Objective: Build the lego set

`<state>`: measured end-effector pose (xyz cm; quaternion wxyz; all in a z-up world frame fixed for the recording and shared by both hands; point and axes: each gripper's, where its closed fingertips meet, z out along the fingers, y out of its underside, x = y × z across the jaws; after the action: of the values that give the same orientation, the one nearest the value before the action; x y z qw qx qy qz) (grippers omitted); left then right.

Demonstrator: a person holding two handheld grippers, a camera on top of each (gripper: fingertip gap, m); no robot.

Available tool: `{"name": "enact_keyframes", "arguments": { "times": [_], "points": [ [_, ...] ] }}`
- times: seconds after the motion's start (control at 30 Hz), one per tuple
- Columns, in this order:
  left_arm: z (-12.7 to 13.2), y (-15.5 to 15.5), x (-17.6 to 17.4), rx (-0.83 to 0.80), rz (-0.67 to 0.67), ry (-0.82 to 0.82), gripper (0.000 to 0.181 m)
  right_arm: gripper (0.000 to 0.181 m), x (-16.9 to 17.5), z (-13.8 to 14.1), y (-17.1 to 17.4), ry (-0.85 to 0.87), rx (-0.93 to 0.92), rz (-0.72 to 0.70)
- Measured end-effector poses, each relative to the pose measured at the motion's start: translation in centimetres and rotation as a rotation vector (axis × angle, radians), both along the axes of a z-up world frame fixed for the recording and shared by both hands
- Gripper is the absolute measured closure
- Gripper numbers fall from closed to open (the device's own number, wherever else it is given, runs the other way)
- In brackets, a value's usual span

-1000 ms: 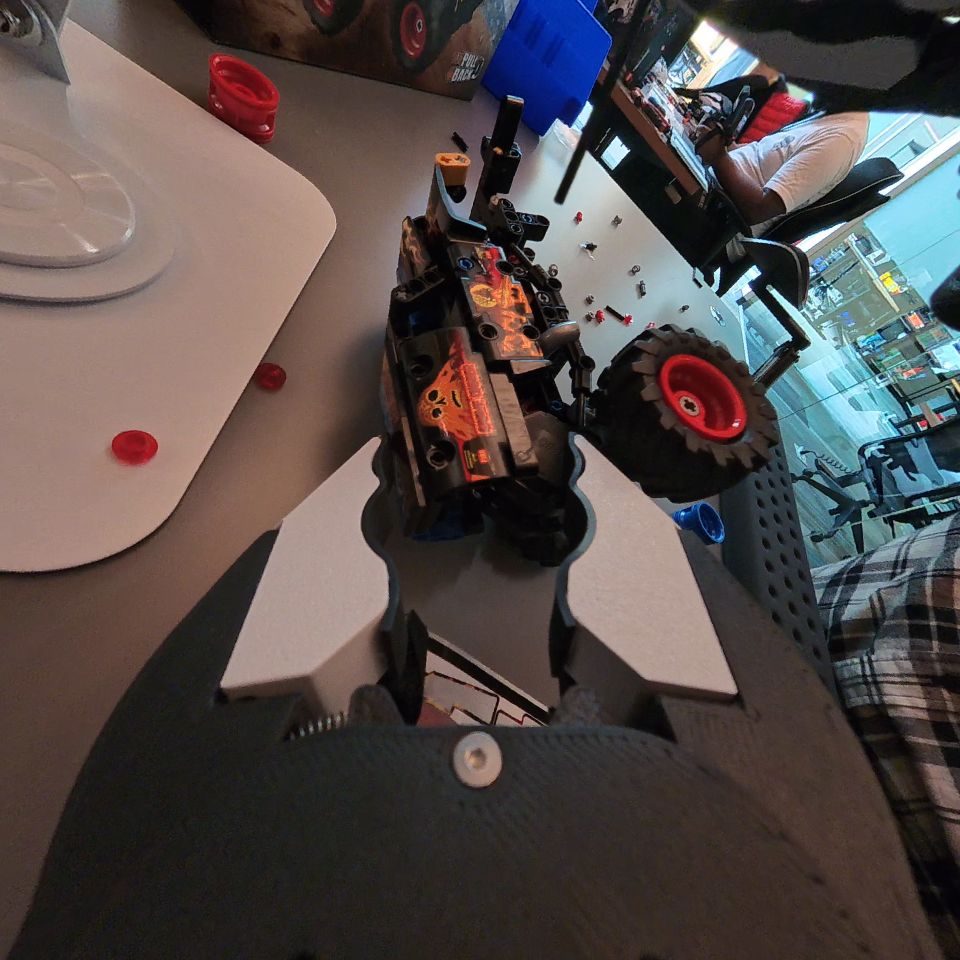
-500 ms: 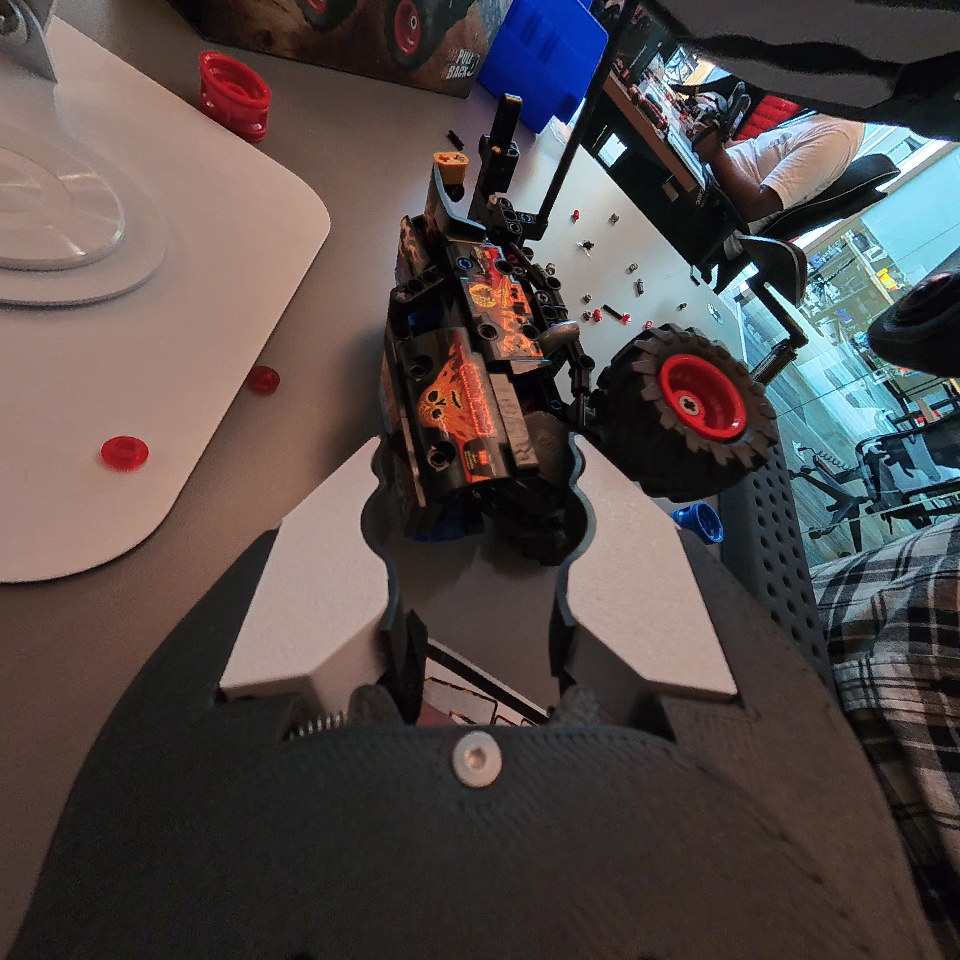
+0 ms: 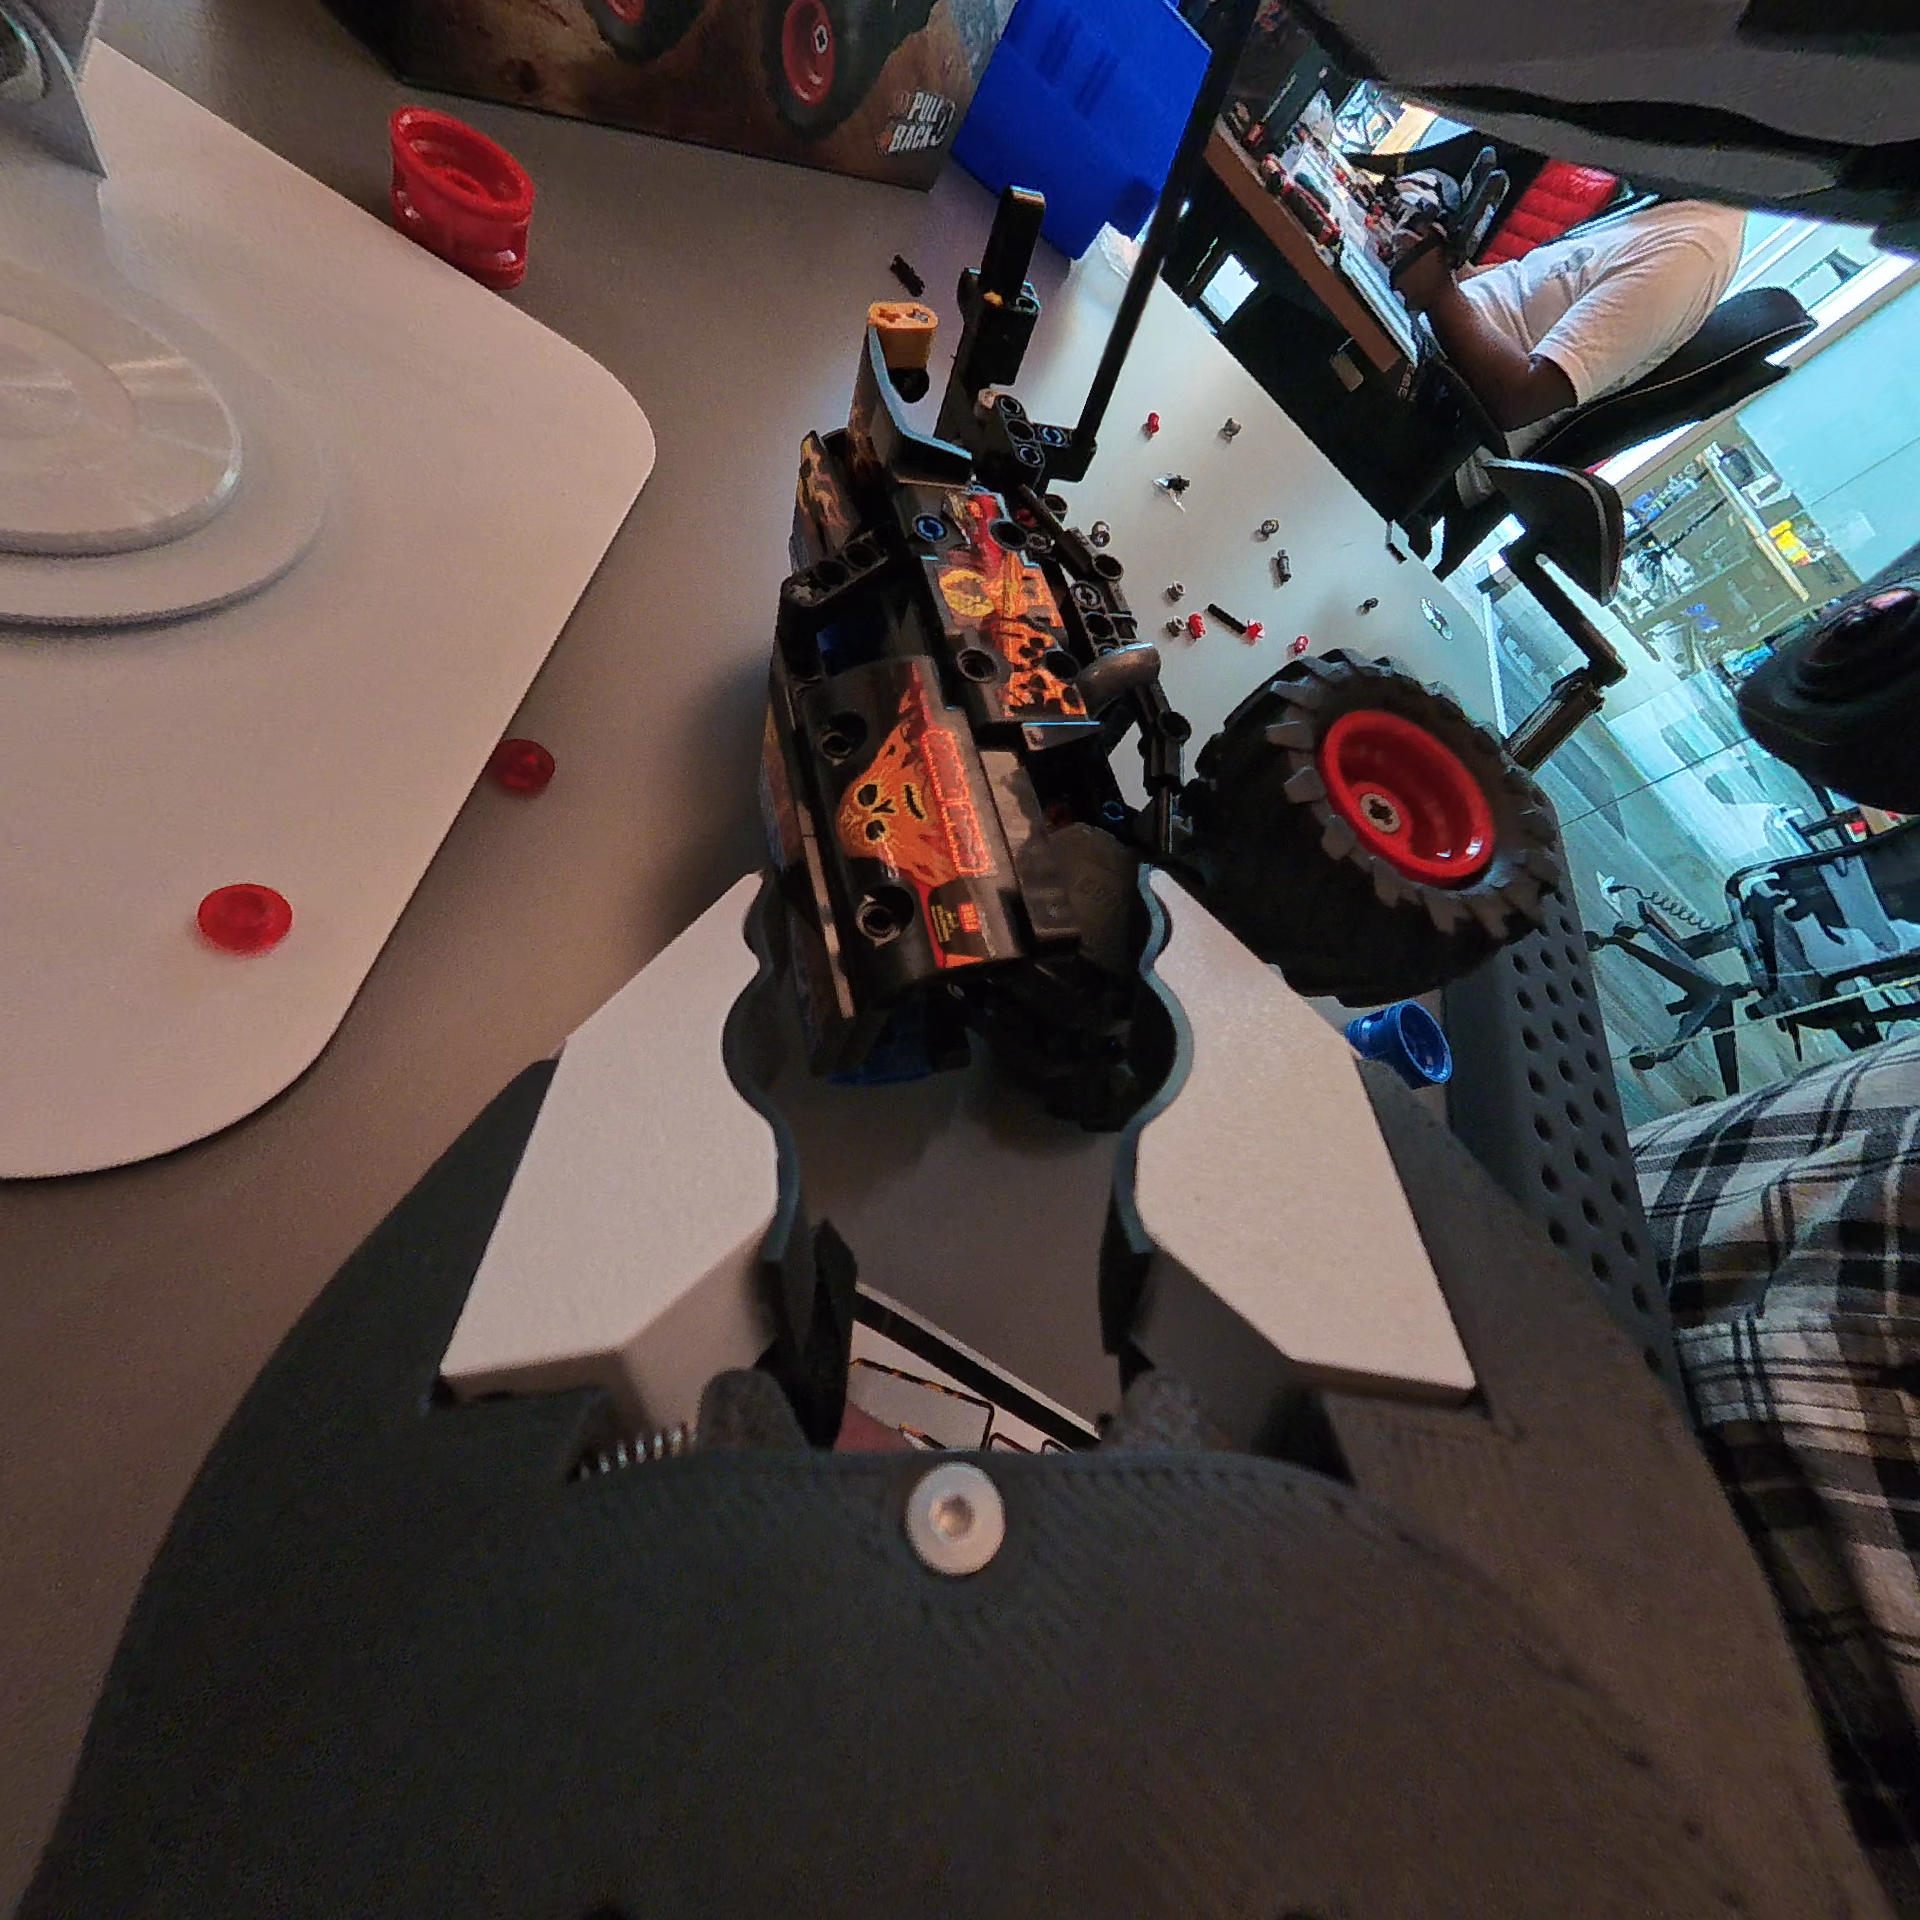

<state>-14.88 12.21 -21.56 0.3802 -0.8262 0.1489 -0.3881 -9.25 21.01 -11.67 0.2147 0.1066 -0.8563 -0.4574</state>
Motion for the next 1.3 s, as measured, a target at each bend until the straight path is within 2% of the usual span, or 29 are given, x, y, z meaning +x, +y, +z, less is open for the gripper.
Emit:
{"name": "enact_keyframes", "arguments": {
  "times": [0.5, 0.7, 0.8, 0.93, 1.03, 1.1, 1.23, 1.3],
  "points": [
    [0.0, 0.1, 0.2, 0.002, -0.004, 0.003, 0.116, 0.181, 0.5, -0.1, -0.7, 0.044, 0.024, -0.053],
    [0.0, 0.1, 0.4, 0.0, -0.006, 0.001, 0.117, 0.181, 0.2, -1.1, -0.1, 0.039, -0.048, -0.085],
    [-0.1, 0.1, 0.4, 0.0, -0.008, 0.002, 0.117, 0.181, 0.2, -2.2, -1.4, 0.033, -0.097, -0.081],
    [-0.1, 0.1, 0.3, -0.007, -0.004, -0.013, 0.117, 0.181, 0.9, -3.0, -0.6, 0.052, -0.115, -0.126],
    [-0.1, 0.1, 0.3, -0.006, -0.005, -0.012, 0.117, 0.181, 1.0, -2.4, -1.3, 0.154, -0.267, -0.196],
    [-0.1, 0.1, 0.3, -0.006, -0.005, -0.015, 0.117, 0.174, 1.0, -0.9, -1.4, 0.264, -0.394, -0.277],
    [-0.2, 0.1, 0.3, -0.011, -0.003, -0.025, 0.117, 0.174, 1.6, 2.2, 0.0, 0.49, -0.636, -0.418],
    [-0.2, 0.1, 0.3, -0.01, -0.003, -0.025, 0.117, 0.171, 1.8, 3.5, 0.5, 0.626, -0.82, -0.495]
  ]
}}
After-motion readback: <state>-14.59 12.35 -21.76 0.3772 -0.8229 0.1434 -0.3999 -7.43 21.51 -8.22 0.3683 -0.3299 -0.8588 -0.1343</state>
